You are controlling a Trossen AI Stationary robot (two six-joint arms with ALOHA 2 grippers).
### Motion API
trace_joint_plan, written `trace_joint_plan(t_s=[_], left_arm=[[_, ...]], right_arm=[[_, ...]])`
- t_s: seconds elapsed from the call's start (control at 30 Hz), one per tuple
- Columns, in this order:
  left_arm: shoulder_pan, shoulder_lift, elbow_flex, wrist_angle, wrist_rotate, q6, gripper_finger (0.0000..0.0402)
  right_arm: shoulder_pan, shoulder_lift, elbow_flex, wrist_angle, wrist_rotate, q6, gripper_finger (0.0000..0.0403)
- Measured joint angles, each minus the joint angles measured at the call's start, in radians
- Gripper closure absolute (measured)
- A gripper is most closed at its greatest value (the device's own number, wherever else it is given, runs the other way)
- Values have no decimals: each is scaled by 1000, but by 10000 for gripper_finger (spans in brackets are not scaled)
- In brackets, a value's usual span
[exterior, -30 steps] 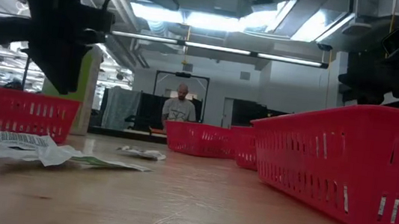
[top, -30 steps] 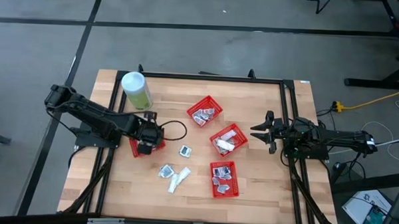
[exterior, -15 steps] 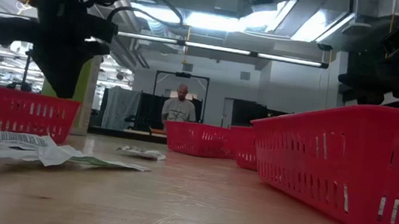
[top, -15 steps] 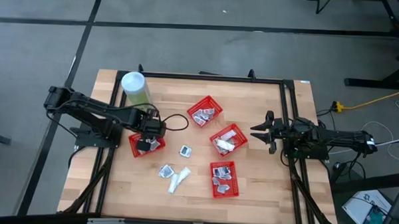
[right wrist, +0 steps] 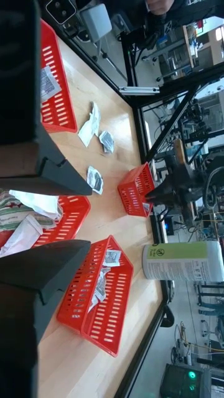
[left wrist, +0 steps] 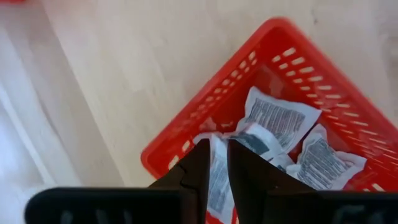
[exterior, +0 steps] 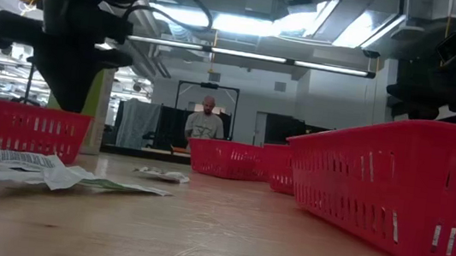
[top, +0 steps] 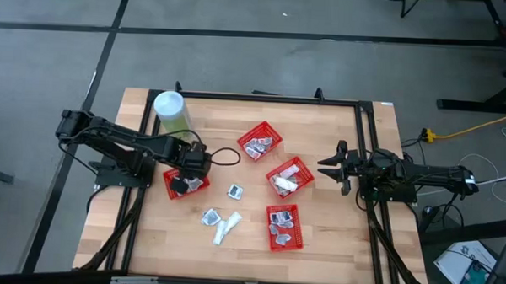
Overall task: Pick & Place First Aid Supplies
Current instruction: Remove the blue alcohol pad from the red container
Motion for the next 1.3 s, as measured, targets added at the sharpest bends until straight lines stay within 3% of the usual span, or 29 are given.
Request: trace_joint_plan(t_s=[0.27,0.57,0.7,1.07,1.3], left_arm=[[0,0,0,18,31,45,346],[0,59,0,-11,56,-13,264],[0,113,-2,-54,-31,23,246],[0,222,-2,-57,-114,111,269],[0,267,-2,-91,-126,118,314]], right_arm=[[0,0,0,0,0,0,276],[0,0,0,0,0,0,276],[0,0,0,0,0,0,276],[0,0,0,0,0,0,276],[0,0,0,0,0,0,276]])
